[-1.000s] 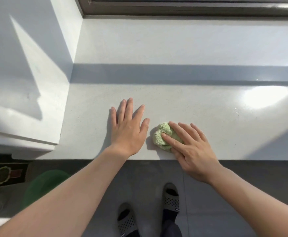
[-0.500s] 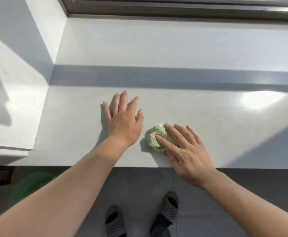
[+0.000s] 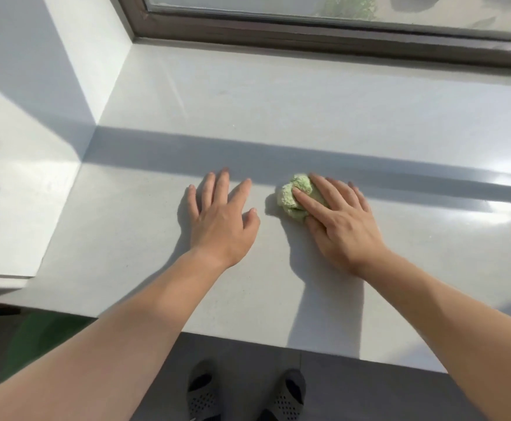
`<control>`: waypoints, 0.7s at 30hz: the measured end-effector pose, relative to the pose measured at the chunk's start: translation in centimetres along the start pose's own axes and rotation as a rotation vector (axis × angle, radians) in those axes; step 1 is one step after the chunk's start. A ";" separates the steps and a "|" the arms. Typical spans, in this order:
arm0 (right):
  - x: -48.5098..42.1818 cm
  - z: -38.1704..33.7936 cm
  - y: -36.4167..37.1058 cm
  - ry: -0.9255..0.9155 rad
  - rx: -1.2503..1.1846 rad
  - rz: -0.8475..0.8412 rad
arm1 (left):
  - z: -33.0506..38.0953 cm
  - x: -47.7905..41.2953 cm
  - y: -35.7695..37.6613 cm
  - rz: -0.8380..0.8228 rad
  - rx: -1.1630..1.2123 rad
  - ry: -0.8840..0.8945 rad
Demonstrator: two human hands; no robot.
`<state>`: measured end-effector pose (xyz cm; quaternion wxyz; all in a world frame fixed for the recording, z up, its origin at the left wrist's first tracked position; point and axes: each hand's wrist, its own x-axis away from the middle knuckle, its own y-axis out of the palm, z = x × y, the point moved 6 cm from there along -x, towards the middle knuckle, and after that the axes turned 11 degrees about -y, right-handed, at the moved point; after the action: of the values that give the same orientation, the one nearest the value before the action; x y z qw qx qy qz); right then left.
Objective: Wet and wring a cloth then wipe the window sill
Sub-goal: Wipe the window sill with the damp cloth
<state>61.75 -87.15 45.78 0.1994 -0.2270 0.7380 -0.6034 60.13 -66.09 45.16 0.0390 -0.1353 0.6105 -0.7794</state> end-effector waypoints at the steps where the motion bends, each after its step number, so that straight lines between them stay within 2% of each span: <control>1: -1.1 2.0 -0.3 0.100 -0.002 0.013 | 0.1 -0.3 0.0 -0.002 0.003 0.002; 3: -3.7 5.5 -0.5 0.319 -0.038 0.051 | 0.6 -1.2 0.1 -0.002 0.019 0.016; 5: -6.2 6.5 -0.2 0.405 -0.021 0.080 | 1.7 -3.0 0.3 -0.007 0.048 0.034; 7: -7.8 4.9 0.5 0.291 0.006 0.077 | 2.6 -5.2 0.3 -0.023 0.076 0.038; 10: -7.9 3.4 1.1 0.007 0.006 0.008 | 3.8 -8.3 0.2 -0.047 0.056 0.047; 12: -8.8 5.7 0.7 -0.040 -0.007 -0.023 | 4.4 -9.9 0.5 -0.061 0.005 0.063; 14: -10.8 9.6 0.1 0.081 0.008 0.007 | 4.7 -11.2 0.6 -0.048 -0.018 0.085; 18: -15.2 14.7 -0.7 0.454 0.012 0.066 | 5.8 -12.9 0.5 -0.043 0.022 0.100; 19: -16.4 14.7 -0.5 0.473 0.011 0.068 | 6.4 -13.3 0.5 -0.041 0.034 0.102; 21: -19.0 13.2 -0.1 0.355 0.013 0.074 | 7.5 -14.2 0.5 -0.045 0.054 0.110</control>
<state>84.80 -86.80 43.71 0.0893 -0.0882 0.7656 -0.6310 75.67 -70.08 43.97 -0.0086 -0.1046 0.5873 -0.8025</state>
